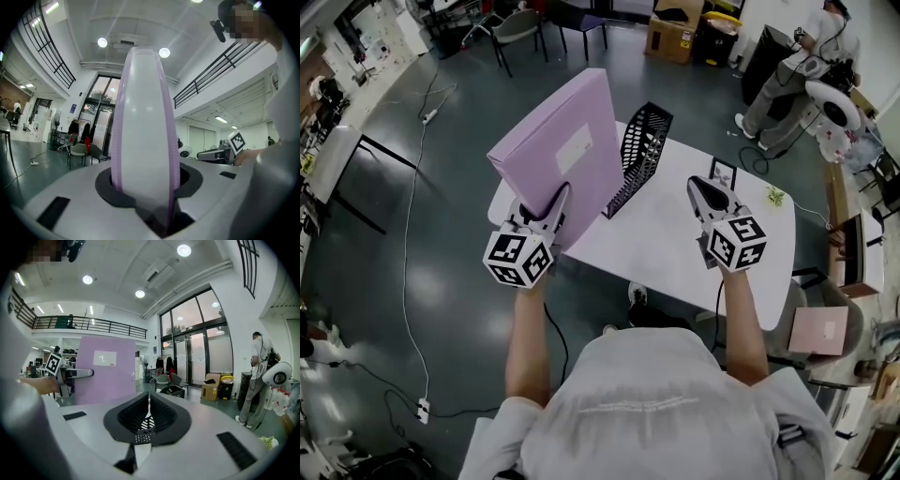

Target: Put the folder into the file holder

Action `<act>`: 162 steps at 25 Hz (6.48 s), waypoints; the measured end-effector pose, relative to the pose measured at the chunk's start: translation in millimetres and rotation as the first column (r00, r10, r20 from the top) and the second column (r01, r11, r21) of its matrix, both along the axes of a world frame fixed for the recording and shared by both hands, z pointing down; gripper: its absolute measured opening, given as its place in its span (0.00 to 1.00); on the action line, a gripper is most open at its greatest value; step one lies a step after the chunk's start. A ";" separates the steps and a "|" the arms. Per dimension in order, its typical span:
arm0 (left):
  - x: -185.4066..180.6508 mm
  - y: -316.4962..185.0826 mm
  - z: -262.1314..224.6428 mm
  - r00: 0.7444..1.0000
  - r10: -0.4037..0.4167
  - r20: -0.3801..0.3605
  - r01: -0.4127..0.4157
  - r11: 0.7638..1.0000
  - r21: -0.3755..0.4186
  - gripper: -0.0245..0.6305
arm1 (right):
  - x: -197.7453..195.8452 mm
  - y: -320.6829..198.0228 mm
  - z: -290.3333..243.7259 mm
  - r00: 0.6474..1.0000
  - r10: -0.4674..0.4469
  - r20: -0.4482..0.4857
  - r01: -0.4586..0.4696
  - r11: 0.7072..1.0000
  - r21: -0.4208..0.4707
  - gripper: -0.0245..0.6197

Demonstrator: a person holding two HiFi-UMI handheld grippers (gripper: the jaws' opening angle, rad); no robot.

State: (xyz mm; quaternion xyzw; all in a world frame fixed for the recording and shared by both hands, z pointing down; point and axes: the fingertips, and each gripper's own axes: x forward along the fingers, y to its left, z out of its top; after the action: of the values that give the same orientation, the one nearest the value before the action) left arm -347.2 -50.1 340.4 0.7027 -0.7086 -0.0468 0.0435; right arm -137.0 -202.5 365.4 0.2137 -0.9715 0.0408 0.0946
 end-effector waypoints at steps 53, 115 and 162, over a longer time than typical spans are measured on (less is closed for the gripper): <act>15.8 -195.1 101.4 0.994 0.067 0.084 -0.068 0.998 0.011 0.32 | 13.1 -122.6 93.2 0.997 0.058 -0.059 -0.069 0.974 -0.215 0.08; 12.2 -62.8 79.3 0.996 -0.018 0.093 0.028 0.994 -0.109 0.38 | 28.2 -29.4 32.4 1.000 0.012 -0.013 -0.012 0.999 -0.036 0.08; 70.4 42.8 -23.6 0.960 0.016 0.280 0.009 0.996 -0.087 0.06 | 13.9 70.3 -38.4 0.991 -0.135 -0.003 0.133 0.971 0.201 0.08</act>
State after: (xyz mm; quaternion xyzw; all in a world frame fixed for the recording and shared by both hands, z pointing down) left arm -276.8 -7.3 316.8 0.7009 -0.7077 0.0845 -0.0267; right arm -123.1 -132.2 327.0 0.1560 -0.9833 -0.0626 0.0699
